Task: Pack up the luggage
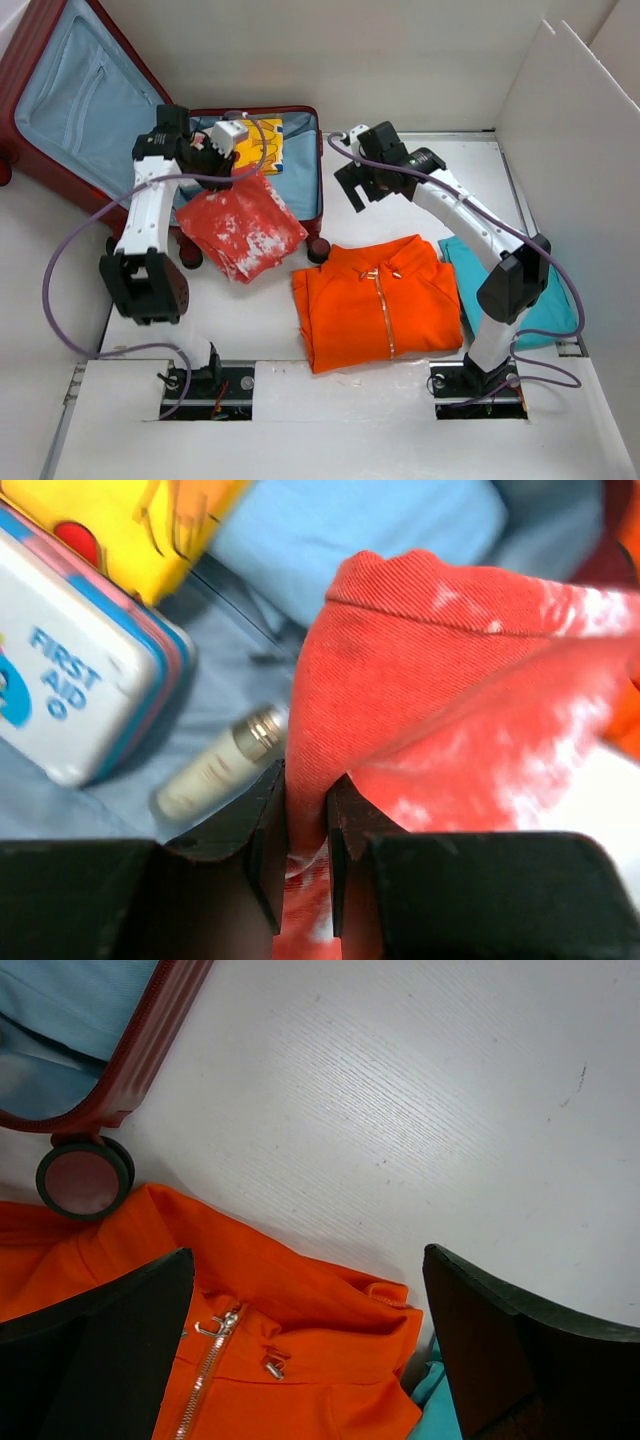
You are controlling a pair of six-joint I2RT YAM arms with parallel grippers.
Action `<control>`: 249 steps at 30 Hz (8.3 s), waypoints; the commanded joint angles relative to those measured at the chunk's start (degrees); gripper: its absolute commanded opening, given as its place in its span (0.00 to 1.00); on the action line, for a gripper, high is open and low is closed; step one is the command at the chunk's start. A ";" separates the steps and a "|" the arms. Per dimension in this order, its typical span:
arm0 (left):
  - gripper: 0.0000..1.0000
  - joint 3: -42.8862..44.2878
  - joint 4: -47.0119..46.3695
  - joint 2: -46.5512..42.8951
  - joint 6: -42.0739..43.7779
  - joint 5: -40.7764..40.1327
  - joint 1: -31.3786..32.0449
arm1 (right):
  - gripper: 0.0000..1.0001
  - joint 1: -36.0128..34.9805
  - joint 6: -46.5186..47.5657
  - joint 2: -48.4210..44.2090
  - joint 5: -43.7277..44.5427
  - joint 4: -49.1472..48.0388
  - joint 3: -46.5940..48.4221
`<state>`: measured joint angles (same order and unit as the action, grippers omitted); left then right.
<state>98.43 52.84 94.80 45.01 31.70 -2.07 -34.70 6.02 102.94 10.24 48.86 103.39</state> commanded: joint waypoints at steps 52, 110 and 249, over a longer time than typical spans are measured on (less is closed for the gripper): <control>1.00 6.51 -38.42 11.11 -32.03 -17.28 -10.43 | 1.00 28.40 -19.46 -11.96 -16.63 -3.50 -15.22; 1.00 -65.71 -44.64 -25.01 -72.08 2.49 25.36 | 0.68 -5.20 -48.03 -30.60 -16.56 -15.45 -50.21; 1.00 24.81 -35.61 9.45 -27.19 -19.05 0.20 | 0.87 16.75 -32.67 -41.78 -1.45 4.40 -40.55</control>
<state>125.80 22.94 113.21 16.62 12.60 -8.19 -21.67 -29.63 58.30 6.76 53.82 61.19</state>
